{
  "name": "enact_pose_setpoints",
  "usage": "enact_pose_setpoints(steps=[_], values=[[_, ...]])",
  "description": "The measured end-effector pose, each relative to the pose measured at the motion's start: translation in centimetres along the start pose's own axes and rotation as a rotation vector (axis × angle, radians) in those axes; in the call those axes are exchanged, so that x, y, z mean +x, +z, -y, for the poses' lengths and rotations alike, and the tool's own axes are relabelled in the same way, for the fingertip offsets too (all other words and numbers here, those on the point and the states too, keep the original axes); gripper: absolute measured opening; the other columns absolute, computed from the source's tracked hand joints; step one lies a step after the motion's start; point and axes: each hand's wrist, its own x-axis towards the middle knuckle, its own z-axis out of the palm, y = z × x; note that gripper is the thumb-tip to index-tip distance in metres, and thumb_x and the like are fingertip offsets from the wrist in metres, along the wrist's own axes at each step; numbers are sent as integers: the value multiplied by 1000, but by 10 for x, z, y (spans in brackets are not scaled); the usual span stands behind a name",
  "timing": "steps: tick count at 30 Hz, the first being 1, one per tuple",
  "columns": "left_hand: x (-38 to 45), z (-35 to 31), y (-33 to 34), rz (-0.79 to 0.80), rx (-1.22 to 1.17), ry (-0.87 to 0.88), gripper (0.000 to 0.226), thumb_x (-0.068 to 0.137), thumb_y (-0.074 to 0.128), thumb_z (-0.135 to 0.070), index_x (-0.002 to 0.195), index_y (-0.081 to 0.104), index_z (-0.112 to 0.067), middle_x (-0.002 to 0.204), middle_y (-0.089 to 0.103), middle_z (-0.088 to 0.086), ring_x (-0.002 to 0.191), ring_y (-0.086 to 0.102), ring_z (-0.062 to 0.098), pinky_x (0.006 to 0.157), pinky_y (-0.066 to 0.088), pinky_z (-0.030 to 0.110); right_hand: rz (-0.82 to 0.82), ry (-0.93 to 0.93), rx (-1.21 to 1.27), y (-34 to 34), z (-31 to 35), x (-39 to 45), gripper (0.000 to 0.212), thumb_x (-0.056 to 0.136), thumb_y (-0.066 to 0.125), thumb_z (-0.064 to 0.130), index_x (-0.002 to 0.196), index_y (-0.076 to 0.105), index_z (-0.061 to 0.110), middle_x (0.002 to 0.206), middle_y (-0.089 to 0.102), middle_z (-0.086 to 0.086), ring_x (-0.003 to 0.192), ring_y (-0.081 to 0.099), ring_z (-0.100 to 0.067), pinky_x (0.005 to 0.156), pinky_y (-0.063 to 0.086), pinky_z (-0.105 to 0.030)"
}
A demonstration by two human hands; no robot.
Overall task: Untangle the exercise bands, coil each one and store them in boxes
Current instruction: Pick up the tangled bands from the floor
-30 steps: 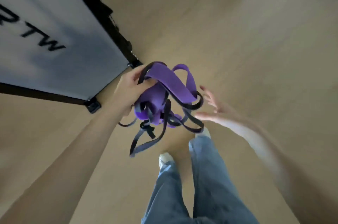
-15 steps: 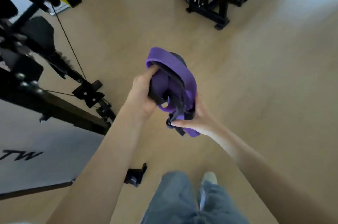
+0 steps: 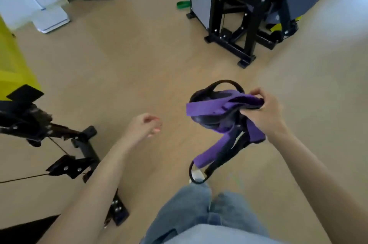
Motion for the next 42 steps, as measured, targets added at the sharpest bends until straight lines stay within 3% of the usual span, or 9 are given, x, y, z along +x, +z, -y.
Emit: enact_pose_setpoints(steps=[3,9,12,17,20,24,31,35,42], values=[[67,-49,7,16,-65,50,14,93,46,-2,99,57,-10,92,62,8,47,56,-11,60,42,17,-48,116,41,4,18,68,26,56,69,21,69,54,37,73,62,5,79,62,-25,73,52,-40],[220,-123,-1,161,-59,99,25,89,38,11,100,56,-3,73,56,0,46,55,-10,51,39,4,32,130,137,75,52,221,28,54,73,30,81,63,33,74,69,8,78,66,-21,75,53,-42],[305,-148,-29,78,-58,37,29,87,36,15,103,57,2,70,55,1,43,54,-9,49,37,5,128,89,117,127,73,312,23,63,76,17,81,61,20,75,68,4,77,65,-22,69,52,-38],[429,-203,-105,-186,-183,-68,21,87,43,7,93,59,-6,74,62,0,55,60,-5,58,42,9,375,-18,6,204,148,469,20,70,73,15,76,56,21,67,61,8,62,56,-5,49,39,-12],[499,-233,-145,-280,-210,-112,23,86,43,2,88,60,-14,77,66,-2,71,63,8,69,44,19,486,-87,-29,249,196,557,24,70,73,13,71,53,27,64,60,11,60,55,4,50,39,-8],[624,-272,-200,-336,-214,-96,27,85,46,1,80,59,-22,76,68,-3,70,65,8,66,46,22,564,-110,-68,319,243,689,27,67,75,14,68,52,29,63,59,14,59,55,3,50,40,-9],[855,-370,-322,-350,-204,-53,24,87,44,3,88,60,-14,76,65,-1,53,59,-9,66,45,15,468,-39,-201,397,319,920,29,67,76,11,89,60,21,76,62,10,75,58,-18,64,44,-28],[971,-444,-379,-264,-168,-12,30,86,44,3,78,59,-22,75,66,-1,54,60,-6,69,45,23,357,14,-144,427,360,1031,24,67,76,10,84,61,17,75,65,4,79,62,-24,66,46,-33],[1200,-559,-437,-138,-273,-59,21,88,43,-2,90,58,-16,78,66,-2,61,62,3,61,45,20,382,-103,-173,529,428,1254,38,66,77,14,98,59,21,78,60,13,77,57,-13,63,41,-20]])
